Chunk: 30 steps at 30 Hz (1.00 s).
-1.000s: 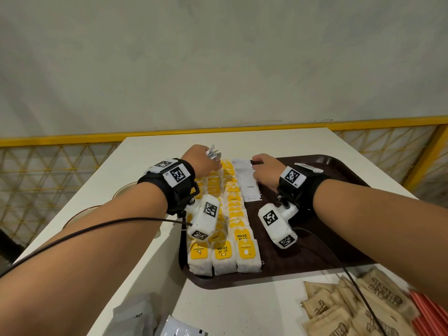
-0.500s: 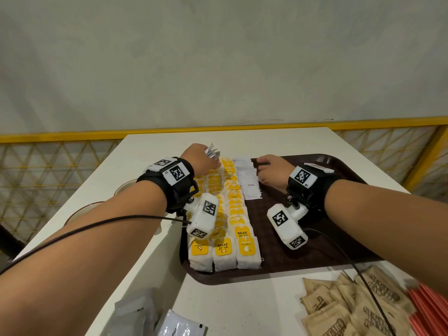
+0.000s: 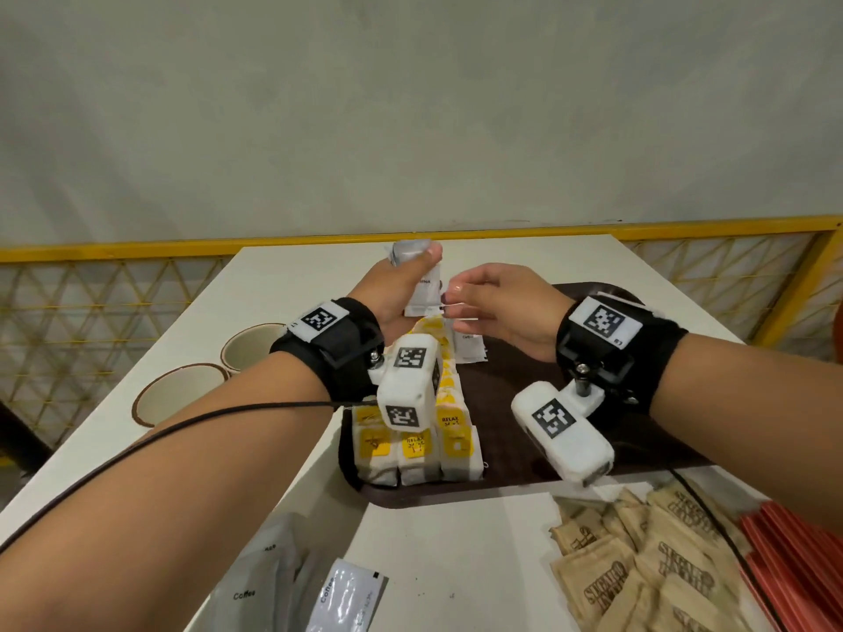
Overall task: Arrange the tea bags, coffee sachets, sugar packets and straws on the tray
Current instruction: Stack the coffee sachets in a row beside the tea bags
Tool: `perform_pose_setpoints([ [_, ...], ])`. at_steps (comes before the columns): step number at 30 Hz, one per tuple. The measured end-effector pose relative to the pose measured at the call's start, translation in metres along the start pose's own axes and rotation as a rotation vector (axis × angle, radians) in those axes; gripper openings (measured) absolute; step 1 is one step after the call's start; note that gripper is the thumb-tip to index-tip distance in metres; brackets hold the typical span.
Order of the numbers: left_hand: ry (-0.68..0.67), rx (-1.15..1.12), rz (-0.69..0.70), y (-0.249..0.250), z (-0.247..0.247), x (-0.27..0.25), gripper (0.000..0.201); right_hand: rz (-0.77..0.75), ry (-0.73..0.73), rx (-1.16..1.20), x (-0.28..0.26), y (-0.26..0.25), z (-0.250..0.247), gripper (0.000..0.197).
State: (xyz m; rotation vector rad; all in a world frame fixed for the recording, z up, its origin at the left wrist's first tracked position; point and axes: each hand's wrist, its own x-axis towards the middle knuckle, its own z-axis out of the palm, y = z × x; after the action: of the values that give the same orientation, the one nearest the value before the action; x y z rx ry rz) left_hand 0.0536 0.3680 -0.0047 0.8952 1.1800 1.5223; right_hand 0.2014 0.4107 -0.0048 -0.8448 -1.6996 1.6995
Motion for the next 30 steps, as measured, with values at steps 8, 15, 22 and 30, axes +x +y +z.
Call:
perform_pose_setpoints([
  [8,-0.123,-0.002,-0.045,-0.008,0.020,-0.012,0.068,-0.029,0.073,0.029,-0.012,-0.001,0.001,0.026],
  [15,0.048,-0.040,-0.009,-0.010,0.028,-0.014,0.048,-0.054,0.130,0.000,-0.011,-0.002,-0.008,0.012],
  [22,0.062,0.497,0.084,-0.005,0.017,-0.003,0.010,0.135,0.151,-0.208,-0.001,0.026,-0.037,0.021],
  [30,-0.012,0.999,0.032,0.000,0.021,0.029,0.014,0.255,0.091,-0.708,0.013,0.039,-0.039,0.033],
])
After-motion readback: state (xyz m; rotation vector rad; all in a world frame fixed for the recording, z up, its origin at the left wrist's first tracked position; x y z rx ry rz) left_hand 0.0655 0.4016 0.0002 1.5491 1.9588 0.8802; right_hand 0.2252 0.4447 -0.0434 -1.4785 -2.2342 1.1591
